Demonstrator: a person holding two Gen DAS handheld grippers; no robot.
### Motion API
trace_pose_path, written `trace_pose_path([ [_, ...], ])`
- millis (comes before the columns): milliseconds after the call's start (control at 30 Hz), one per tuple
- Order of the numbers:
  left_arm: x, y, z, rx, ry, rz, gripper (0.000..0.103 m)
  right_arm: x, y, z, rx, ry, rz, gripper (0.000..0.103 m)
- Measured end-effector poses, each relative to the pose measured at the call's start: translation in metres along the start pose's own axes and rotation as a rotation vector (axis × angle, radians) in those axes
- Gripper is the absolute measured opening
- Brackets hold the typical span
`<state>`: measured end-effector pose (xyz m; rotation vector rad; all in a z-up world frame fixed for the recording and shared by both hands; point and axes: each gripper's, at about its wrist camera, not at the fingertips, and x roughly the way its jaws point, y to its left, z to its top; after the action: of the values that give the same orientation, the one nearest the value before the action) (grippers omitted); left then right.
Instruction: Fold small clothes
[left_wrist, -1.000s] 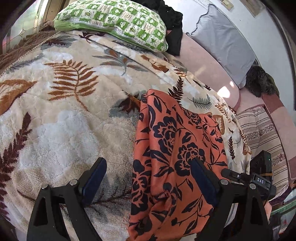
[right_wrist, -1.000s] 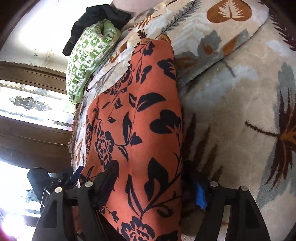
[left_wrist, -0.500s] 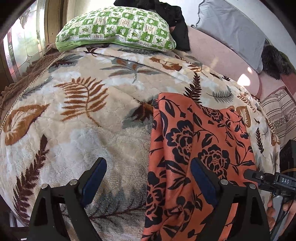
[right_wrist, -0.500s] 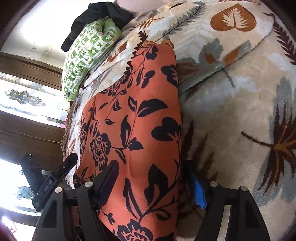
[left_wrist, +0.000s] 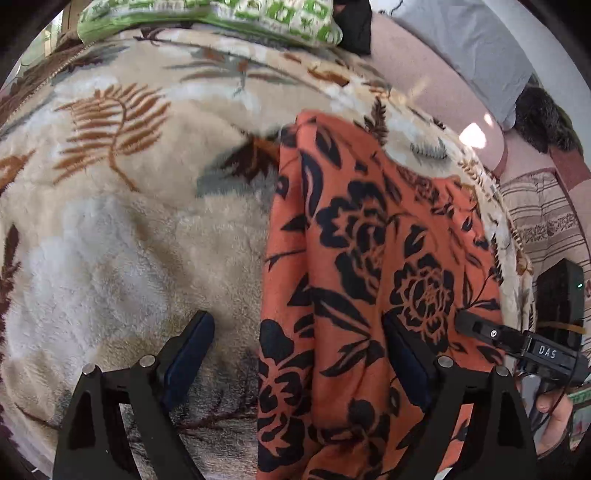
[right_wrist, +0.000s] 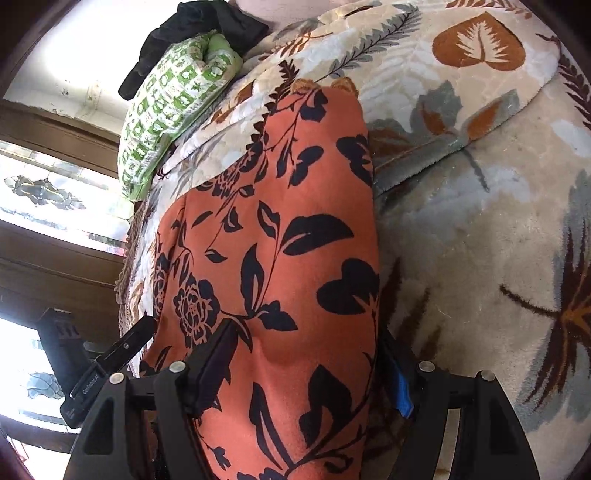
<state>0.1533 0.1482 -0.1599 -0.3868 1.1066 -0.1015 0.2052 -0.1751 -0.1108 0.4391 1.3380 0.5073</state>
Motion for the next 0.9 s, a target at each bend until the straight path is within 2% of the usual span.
trace_pose_path([
  [33, -0.003, -0.006, -0.001, 0.039, -0.014, -0.001, 0.074, 0.002, 0.003, 0.001, -0.022, 0.002, -0.018, 0.057],
  [67, -0.005, -0.012, -0.001, 0.056, 0.007, -0.081, 0.032, 0.000, 0.007, 0.002, -0.033, -0.002, -0.020, 0.052],
  [100, -0.006, -0.014, 0.001, 0.034, 0.022, -0.106, 0.032, -0.005, 0.012, 0.004, -0.059, -0.010, -0.025, 0.041],
  [167, -0.010, -0.024, 0.003, 0.057, 0.006, -0.082, 0.031, -0.018, 0.023, 0.006, -0.125, -0.030, -0.034, 0.036],
  [200, -0.013, -0.030, 0.004, 0.053, -0.003, -0.101, 0.029, -0.026, 0.026, 0.008, -0.144, -0.039, -0.025, 0.035],
  [267, -0.022, -0.047, 0.008, 0.050, -0.036, -0.148, 0.029, -0.049, 0.031, 0.015, -0.186, -0.085, -0.026, 0.035],
  [367, -0.037, -0.091, 0.024, 0.112, -0.114, -0.172, 0.029, -0.093, 0.023, 0.029, -0.209, -0.156, -0.013, 0.035],
  [467, -0.022, -0.132, 0.046, 0.138, -0.102, -0.190, 0.035, -0.128, -0.010, 0.046, -0.172, -0.210, -0.013, 0.035],
  [533, 0.004, -0.154, 0.052, 0.169, -0.085, -0.159, 0.043, -0.139, -0.048, 0.056, -0.087, -0.253, -0.017, 0.037],
  [567, 0.024, -0.163, 0.053, 0.185, -0.049, -0.106, 0.058, -0.140, -0.069, 0.059, -0.051, -0.275, -0.045, 0.041],
  [600, 0.045, -0.170, 0.051, 0.198, 0.009, -0.039, 0.062, -0.135, -0.091, 0.061, -0.009, -0.272, -0.098, 0.047],
  [633, 0.063, -0.173, 0.047, 0.209, 0.062, -0.011, 0.063, -0.129, -0.115, 0.062, 0.045, -0.256, -0.171, 0.049],
  [667, 0.069, -0.173, 0.042, 0.205, 0.079, -0.041, 0.065, -0.124, -0.139, 0.059, 0.106, -0.236, -0.246, 0.051],
  [700, 0.066, -0.171, 0.038, 0.194, 0.061, -0.045, 0.066, -0.124, -0.155, 0.054, 0.149, -0.237, -0.256, 0.059],
  [733, 0.058, -0.169, 0.036, 0.193, 0.029, -0.039, 0.069, -0.131, -0.166, 0.047, 0.186, -0.264, -0.222, 0.074],
  [767, 0.051, -0.168, 0.036, 0.198, 0.007, -0.029, 0.071, -0.139, -0.169, 0.041, 0.202, -0.286, -0.234, 0.077],
  [833, 0.034, -0.164, 0.035, 0.205, -0.031, -0.014, 0.071, -0.156, -0.158, 0.035, 0.159, -0.329, -0.260, 0.077],
  [900, 0.016, -0.161, 0.031, 0.211, -0.071, 0.017, 0.071, -0.176, -0.141, 0.031, 0.099, -0.382, -0.235, 0.077],
])
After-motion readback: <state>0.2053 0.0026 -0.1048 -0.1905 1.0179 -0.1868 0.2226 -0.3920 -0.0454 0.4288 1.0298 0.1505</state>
